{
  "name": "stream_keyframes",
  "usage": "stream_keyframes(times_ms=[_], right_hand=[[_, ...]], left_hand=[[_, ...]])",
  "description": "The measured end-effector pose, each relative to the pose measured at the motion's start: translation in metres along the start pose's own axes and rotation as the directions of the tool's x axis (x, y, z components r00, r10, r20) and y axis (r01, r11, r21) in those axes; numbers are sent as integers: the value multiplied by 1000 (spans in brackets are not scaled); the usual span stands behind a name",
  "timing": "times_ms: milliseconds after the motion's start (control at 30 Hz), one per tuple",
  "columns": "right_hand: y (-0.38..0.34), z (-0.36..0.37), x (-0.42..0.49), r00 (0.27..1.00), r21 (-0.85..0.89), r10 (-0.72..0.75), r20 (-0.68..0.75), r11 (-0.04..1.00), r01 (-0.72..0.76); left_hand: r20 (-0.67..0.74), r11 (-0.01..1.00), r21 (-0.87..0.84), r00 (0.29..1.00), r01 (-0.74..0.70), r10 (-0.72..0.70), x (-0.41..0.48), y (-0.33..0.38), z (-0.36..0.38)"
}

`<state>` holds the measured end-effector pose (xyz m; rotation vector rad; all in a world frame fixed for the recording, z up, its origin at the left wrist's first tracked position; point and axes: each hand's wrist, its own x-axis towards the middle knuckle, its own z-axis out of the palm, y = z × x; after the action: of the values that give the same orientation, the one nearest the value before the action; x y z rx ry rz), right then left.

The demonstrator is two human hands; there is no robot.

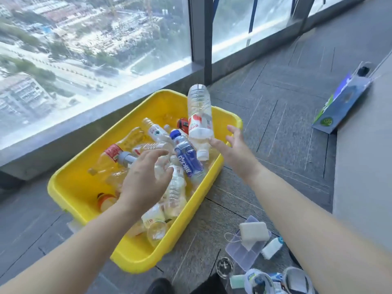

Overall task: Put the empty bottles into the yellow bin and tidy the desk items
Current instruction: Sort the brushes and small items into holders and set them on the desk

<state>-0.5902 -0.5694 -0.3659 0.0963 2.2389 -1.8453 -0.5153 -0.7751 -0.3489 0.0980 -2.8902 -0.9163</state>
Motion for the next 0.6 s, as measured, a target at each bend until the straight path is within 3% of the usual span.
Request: stream_keyframes(times_ms=[133,233,433,600], right_hand=[[18,14,-31,998,-72,8,-67,997,-13],[53,5,-63,986,-119,86,-146,987,-104],[135,-32,-130,935,-203,201,-292,942,-266],[195,-58,-176,883,-216,317,-346,889,-404]], left_hand=[[17,1000,0,1000,-17,17,-27,-16,-10],[54,997,-36,996,-63,65,-55,-18,5],[226,987,-48,961,-154,161,-113,-15,56],[339,995,-41,935,-91,99,-147,-14,98]])
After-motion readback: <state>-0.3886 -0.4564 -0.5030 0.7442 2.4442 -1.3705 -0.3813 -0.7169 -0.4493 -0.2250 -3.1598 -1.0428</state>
